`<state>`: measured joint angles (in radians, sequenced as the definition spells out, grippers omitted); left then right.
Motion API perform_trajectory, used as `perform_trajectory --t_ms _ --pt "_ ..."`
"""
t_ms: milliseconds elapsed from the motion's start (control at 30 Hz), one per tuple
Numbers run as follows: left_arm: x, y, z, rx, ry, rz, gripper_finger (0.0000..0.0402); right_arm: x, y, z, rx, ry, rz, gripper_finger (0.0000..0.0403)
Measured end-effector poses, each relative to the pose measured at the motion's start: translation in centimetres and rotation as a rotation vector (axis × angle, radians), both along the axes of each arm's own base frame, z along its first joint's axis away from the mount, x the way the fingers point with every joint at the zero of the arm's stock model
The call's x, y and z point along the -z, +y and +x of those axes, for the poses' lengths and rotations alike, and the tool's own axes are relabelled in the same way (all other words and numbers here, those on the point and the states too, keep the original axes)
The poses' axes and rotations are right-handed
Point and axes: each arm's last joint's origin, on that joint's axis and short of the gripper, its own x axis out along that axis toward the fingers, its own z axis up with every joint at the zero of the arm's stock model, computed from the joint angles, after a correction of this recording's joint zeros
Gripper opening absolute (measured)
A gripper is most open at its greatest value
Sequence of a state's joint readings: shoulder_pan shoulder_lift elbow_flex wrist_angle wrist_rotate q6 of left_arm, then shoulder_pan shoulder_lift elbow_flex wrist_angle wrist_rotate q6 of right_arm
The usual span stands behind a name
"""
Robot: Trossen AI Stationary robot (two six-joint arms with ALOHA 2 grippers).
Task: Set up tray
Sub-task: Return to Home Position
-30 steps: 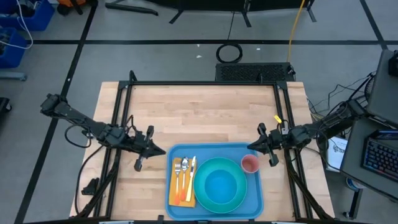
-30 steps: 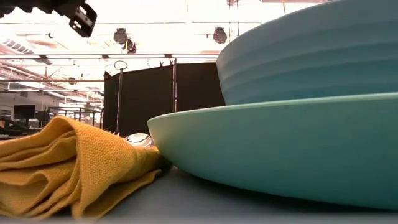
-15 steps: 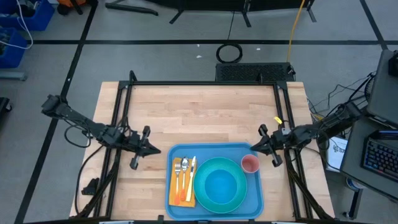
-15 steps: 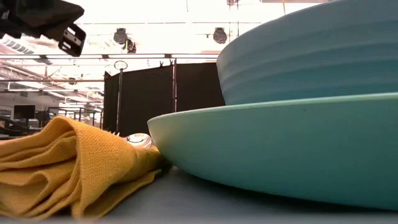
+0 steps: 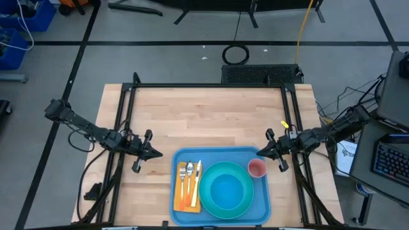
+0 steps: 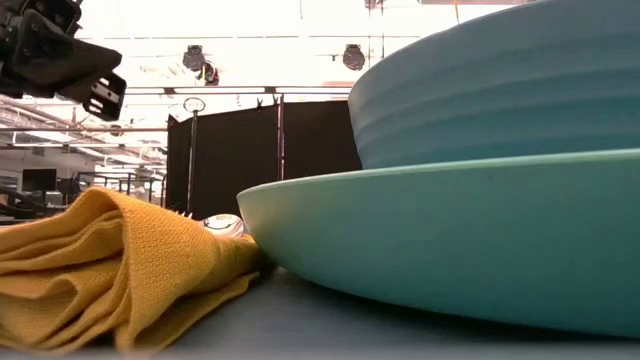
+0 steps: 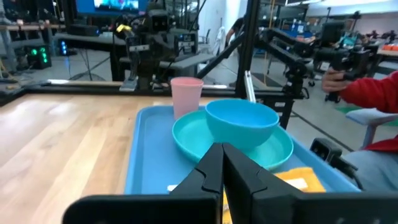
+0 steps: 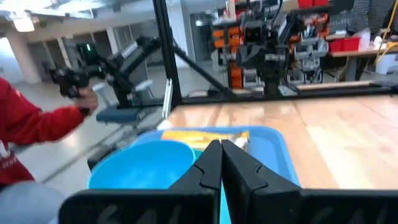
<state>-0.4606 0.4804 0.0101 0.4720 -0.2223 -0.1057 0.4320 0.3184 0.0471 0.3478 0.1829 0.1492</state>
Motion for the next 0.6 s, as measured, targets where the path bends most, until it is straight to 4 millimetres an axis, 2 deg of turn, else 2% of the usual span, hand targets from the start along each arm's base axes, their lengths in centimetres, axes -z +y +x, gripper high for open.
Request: perform_trajectory --t_ms 233,433,600 --pt "0.3 -0.1 0.0 0.024 0.022 0.049 0.001 0.8 0.0 0.0 0.004 0.068 -0.06 0.0" --pt "0.8 0.0 -0.1 0.015 0.066 0.073 0.0008 1.7 -0.3 0.0 0.085 0.153 -0.054 0.0" --pt "0.9 0.0 -0.1 0.014 0.072 0.098 0.0019 1.4 -0.4 0.0 0.104 0.116 -0.058 0.0"
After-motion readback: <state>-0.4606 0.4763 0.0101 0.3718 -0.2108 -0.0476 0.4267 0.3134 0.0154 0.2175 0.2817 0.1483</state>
